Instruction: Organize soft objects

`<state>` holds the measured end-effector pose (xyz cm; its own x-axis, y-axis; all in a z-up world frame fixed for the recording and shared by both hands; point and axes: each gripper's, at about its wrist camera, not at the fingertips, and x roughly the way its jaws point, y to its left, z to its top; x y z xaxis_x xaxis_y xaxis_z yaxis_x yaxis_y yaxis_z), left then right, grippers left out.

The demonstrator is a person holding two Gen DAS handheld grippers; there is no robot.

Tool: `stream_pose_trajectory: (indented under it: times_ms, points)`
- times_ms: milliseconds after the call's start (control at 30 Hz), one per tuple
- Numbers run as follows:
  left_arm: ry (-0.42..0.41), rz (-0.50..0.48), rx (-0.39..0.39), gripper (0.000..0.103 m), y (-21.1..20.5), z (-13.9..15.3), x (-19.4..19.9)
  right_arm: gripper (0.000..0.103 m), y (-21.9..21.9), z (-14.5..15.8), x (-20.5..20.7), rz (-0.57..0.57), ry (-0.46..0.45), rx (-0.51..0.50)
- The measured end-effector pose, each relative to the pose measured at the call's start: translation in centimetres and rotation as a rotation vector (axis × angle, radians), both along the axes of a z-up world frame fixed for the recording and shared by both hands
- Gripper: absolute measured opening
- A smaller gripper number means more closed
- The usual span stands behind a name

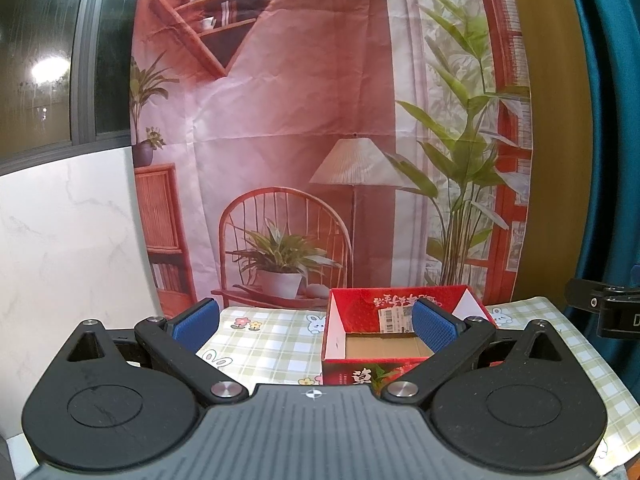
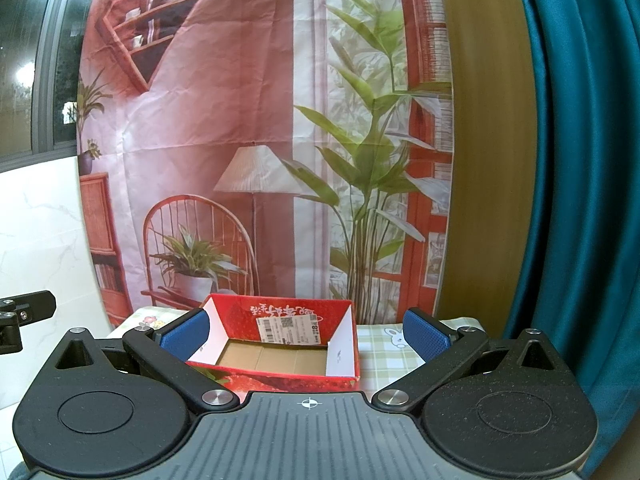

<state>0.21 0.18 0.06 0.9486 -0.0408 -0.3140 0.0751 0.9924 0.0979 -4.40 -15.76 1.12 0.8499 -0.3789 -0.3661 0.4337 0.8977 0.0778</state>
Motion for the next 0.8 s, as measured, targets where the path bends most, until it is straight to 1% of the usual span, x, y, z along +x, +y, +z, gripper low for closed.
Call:
stream_pose_trajectory:
  times_ms: [800]
  points:
    - [0.014, -0.003, -0.008, 0.103, -0.09, -0.17, 0.10, 0.103, 0.04, 0.01, 0.01, 0.000, 0.002, 0.003]
